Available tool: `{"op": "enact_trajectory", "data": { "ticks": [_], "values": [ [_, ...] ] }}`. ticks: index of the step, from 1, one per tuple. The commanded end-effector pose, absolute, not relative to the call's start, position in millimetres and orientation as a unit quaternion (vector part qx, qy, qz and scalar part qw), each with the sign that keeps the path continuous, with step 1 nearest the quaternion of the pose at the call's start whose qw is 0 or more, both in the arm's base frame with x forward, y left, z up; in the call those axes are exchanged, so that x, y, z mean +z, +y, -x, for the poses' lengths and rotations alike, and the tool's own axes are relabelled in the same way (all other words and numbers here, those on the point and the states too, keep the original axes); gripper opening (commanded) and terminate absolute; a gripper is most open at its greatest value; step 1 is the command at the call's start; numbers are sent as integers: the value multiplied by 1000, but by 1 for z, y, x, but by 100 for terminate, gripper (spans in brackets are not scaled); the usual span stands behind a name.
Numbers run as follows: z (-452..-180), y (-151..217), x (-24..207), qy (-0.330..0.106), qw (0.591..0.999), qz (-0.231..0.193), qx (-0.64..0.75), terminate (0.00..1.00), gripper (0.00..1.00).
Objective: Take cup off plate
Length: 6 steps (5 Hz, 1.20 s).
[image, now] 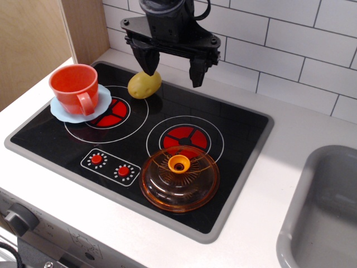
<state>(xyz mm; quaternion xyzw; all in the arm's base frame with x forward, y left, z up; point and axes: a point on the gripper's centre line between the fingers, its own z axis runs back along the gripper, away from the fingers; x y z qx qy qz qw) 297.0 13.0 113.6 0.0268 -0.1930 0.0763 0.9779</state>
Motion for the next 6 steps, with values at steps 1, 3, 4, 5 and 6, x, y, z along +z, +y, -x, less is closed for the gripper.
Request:
{"op": "enact_trajectory", "data": {
  "ticks": [1, 3, 4, 5, 6],
  "values": [
    [-297, 13, 114, -193, 978, -27, 76, 0, 100],
    [-259, 47, 128, -162, 958, -17, 237, 0, 100],
    [-244, 69, 134, -120, 933, -19, 340, 0, 100],
    [-237, 86, 128, -105, 910, -31, 399, 0, 100],
    [-237, 99, 114, -106, 891, -24, 441, 0, 100]
  ]
}}
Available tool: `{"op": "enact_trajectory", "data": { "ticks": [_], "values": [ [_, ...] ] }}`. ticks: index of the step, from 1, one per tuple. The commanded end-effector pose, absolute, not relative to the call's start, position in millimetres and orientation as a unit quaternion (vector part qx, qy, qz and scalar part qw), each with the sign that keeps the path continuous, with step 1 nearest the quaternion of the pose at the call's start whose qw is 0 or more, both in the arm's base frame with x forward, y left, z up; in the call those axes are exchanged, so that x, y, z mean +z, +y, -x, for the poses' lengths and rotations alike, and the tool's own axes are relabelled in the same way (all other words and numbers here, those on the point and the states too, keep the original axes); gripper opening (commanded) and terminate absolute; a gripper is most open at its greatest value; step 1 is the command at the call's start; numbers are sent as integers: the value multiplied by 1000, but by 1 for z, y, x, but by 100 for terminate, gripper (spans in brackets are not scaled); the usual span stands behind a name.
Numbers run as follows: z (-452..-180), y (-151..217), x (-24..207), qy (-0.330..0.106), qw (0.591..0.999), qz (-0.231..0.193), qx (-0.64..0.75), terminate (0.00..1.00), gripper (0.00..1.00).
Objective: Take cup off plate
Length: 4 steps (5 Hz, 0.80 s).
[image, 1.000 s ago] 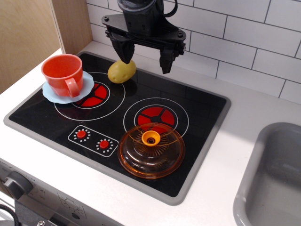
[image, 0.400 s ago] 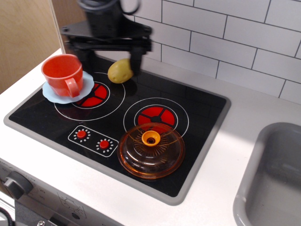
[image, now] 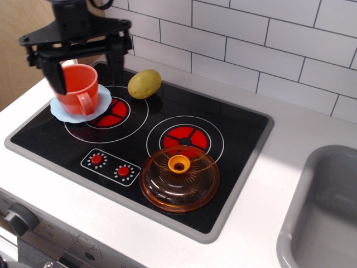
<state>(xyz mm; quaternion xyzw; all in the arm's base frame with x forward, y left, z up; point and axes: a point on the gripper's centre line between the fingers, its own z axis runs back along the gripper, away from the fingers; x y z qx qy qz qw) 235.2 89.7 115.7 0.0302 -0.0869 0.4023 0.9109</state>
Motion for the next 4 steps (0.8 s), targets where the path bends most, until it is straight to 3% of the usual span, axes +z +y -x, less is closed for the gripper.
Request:
{"op": "enact_trajectory", "data": {
  "ticks": [1, 2, 4],
  "values": [
    [-235, 100, 99, -113, 873, -4, 475, 0, 100],
    [-236, 94, 91, -108, 867, -2, 487, 0, 100],
    [-239, 95, 72, -72, 871, -37, 485, 0, 100]
  ]
}}
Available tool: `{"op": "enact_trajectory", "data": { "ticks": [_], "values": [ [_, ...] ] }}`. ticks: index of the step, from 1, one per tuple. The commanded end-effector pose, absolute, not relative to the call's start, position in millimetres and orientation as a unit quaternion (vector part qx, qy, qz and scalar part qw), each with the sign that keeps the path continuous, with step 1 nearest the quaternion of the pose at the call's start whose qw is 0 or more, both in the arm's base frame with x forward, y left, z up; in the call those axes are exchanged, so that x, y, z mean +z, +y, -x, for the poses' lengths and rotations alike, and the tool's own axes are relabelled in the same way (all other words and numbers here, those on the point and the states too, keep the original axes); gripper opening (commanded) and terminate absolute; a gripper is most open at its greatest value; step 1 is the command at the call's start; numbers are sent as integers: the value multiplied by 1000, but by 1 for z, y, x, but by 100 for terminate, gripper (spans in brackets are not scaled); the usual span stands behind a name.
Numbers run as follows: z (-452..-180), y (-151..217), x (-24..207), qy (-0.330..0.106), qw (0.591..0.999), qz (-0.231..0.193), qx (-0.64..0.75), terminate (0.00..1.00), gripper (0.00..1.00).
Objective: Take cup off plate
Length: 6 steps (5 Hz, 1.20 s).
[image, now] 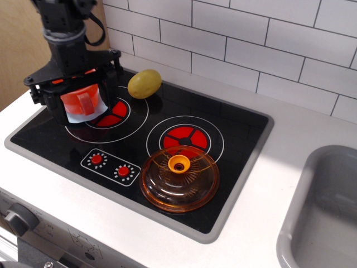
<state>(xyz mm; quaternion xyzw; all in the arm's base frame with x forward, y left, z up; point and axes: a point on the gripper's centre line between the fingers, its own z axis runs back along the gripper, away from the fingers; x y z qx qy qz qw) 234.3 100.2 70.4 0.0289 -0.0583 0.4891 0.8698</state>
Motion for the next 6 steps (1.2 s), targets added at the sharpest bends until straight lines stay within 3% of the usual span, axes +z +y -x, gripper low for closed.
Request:
{"op": "enact_trajectory", "data": {
  "ticks": [1, 2, 6],
  "values": [
    [-242, 94, 71, -72, 877, -43, 473, 0, 100],
    [-245, 92, 72, -87, 882, -33, 461, 0, 0],
    [-256, 67, 94, -87, 902, -24, 423, 0, 0]
  ]
}}
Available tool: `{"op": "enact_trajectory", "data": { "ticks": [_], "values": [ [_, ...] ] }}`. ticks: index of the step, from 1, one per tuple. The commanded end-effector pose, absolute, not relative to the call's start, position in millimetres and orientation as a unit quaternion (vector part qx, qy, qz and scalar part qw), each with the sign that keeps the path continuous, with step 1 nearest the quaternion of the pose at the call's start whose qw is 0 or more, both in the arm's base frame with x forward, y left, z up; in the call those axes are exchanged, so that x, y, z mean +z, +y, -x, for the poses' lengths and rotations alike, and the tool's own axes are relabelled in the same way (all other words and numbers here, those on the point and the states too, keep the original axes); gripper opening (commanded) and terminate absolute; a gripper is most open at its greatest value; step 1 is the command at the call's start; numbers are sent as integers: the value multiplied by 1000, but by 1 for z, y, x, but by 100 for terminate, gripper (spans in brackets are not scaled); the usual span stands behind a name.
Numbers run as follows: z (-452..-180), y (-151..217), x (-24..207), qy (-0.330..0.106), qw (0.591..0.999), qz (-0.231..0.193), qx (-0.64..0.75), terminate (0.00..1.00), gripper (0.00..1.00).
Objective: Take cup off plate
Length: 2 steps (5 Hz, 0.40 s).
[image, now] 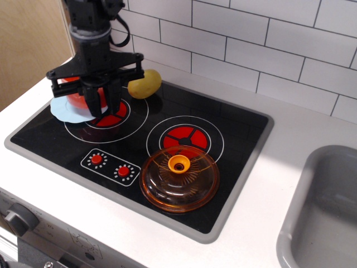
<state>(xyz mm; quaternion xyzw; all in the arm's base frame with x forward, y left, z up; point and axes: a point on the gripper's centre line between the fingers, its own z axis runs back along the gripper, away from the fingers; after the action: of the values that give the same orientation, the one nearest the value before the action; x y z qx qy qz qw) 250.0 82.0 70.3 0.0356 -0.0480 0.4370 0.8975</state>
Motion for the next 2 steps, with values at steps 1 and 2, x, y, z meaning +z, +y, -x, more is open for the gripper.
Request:
{"op": "enact_trajectory", "data": {
  "ticks": [1, 2],
  "values": [
    [-257, 49, 101, -99, 911, -1, 400, 0, 0],
    [-251, 29, 99, -104, 922, 20, 373, 0, 0]
  ]
}}
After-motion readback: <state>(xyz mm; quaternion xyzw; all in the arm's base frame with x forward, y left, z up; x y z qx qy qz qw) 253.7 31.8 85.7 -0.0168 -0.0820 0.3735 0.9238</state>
